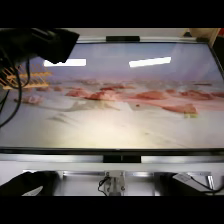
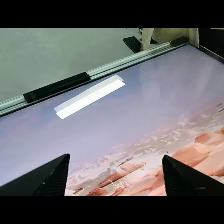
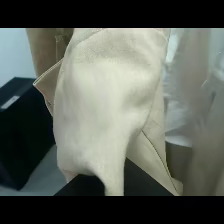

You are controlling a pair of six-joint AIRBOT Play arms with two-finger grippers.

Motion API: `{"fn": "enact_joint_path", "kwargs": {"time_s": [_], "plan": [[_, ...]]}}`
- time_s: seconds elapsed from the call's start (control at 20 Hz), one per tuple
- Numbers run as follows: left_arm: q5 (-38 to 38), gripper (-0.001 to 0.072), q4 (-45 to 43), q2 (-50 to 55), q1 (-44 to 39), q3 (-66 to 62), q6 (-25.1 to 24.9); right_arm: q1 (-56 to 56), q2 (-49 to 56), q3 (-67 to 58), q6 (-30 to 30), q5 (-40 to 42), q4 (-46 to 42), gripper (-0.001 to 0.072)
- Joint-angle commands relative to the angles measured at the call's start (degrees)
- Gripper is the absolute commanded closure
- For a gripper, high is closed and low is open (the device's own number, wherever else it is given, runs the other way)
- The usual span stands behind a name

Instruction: Fold the shirts.

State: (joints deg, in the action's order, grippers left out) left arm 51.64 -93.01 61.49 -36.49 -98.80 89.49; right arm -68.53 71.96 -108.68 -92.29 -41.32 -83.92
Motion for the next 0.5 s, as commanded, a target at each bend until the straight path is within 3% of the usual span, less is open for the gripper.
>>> {"fn": "enact_joint_path", "kwargs": {"time_s": [0.0, 0.15, 0.45], "plan": [[0.0, 0.0035, 0.0, 0.0, 0.0, -0.1, 1.3, -4.0, 1.9, -0.1, -2.6, 3.2, 0.2, 0.0662], [0.0, 0.0034, 0.0, 0.0, 0.0, -0.1, 4.3, -7.3, 3.8, 0.0, -2.4, 4.0, 3.7, 0.0662], [0.0, 0.0034, 0.0, 0.0, 0.0, -0.1, 4.3, -14.7, 4.2, -0.1, -2.4, 3.1, 8.2, 0.0661]]}}
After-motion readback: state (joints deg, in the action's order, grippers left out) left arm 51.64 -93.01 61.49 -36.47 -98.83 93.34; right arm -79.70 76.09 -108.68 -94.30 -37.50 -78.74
